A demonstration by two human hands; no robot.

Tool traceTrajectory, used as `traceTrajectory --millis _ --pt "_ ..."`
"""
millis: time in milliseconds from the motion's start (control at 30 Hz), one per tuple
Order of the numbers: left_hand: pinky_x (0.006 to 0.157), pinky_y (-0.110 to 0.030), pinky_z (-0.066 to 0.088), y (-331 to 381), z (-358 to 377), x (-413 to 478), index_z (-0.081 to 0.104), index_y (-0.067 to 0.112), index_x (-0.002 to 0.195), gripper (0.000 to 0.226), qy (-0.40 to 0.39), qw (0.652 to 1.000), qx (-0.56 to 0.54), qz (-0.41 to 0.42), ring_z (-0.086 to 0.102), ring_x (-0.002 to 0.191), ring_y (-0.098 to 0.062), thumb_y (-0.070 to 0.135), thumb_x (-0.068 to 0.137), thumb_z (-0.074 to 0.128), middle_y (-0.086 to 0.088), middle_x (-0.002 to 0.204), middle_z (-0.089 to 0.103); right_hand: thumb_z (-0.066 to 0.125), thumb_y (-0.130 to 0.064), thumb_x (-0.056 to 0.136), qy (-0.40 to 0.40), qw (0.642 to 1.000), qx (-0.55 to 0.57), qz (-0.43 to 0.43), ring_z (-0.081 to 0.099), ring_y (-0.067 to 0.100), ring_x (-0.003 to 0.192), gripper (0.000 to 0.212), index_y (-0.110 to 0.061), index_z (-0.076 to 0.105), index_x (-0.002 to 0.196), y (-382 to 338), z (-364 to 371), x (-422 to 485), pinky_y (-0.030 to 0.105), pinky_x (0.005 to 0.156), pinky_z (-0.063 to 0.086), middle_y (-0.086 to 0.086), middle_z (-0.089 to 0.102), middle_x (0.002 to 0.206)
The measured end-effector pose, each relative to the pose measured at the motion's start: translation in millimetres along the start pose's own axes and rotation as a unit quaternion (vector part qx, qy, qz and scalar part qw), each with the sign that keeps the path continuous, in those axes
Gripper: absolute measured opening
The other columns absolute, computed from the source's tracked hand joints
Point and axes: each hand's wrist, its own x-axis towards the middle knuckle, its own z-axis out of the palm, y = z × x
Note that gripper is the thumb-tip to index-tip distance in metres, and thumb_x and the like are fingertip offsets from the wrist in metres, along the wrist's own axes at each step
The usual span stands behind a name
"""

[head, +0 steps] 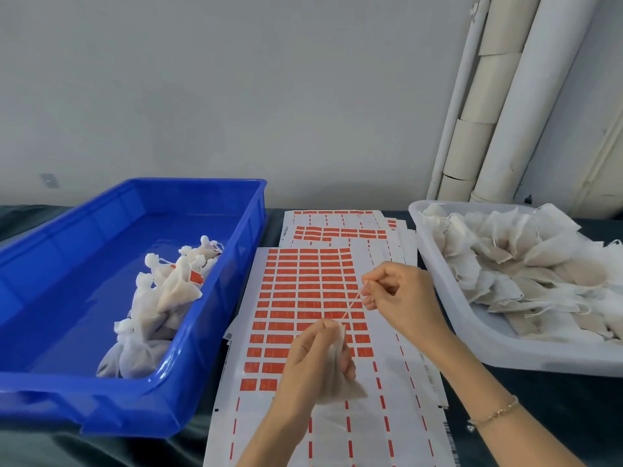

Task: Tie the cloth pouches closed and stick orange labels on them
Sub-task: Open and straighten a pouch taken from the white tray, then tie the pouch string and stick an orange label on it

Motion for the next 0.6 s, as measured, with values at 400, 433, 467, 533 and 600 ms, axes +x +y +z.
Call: traceTrajectory --millis 400,433,467,533,600 --pt "0.082 -0.027 0.049 -6 -17 1 0.076 0.024 0.096 0.028 -0.039 0.994 -0.090 0.039 0.067 0.097 -0.017 0.036 0.073 0.065 0.000 0.105 0.073 0.067 -0.031 0.086 -0.109 0.987 -0.092 0.074 0.067 -0.001 0.077 0.003 -0.029 0.064 0.087 34 6 -40 0.008 0.073 0.051 -0.021 0.066 0.091" --pt "0.080 -0.024 0.050 -6 -17 1 0.075 0.025 0.100 0.030 -0.035 0.995 -0.077 0.057 0.066 0.100 -0.013 0.037 0.074 0.066 0.006 0.106 0.072 0.065 -0.032 0.087 -0.128 0.984 -0.102 0.073 0.065 -0.003 0.080 0.006 -0.029 0.065 0.092 36 11 -49 0.004 0.073 0.048 -0.023 0.064 0.095" --pt "0.074 -0.021 0.051 -8 -17 2 0.072 0.027 0.103 0.029 -0.027 0.996 -0.045 0.078 0.065 0.100 -0.008 0.036 0.076 0.067 0.012 0.105 0.071 0.064 -0.032 0.088 -0.139 0.982 -0.108 0.070 0.064 -0.004 0.081 0.008 -0.031 0.066 0.095 38 15 -57 0.003 0.076 0.045 -0.025 0.062 0.097" --pt "0.064 -0.015 0.052 -12 -16 2 0.066 0.033 0.107 0.026 0.002 0.990 0.052 0.134 0.063 0.093 0.000 0.027 0.082 0.068 0.022 0.097 0.069 0.064 -0.029 0.089 -0.164 0.979 -0.101 0.067 0.063 -0.005 0.078 0.007 -0.036 0.066 0.092 35 19 -68 0.001 0.078 0.044 -0.032 0.060 0.089" --pt "0.070 -0.007 0.048 -18 -16 4 0.058 0.041 0.108 0.034 0.023 0.963 0.178 0.202 0.058 0.095 0.011 0.015 0.086 0.066 0.033 0.095 0.065 0.064 -0.027 0.090 -0.194 0.977 -0.066 0.059 0.065 -0.006 0.074 0.012 -0.038 0.066 0.085 26 19 -75 0.003 0.074 0.048 -0.035 0.061 0.071"
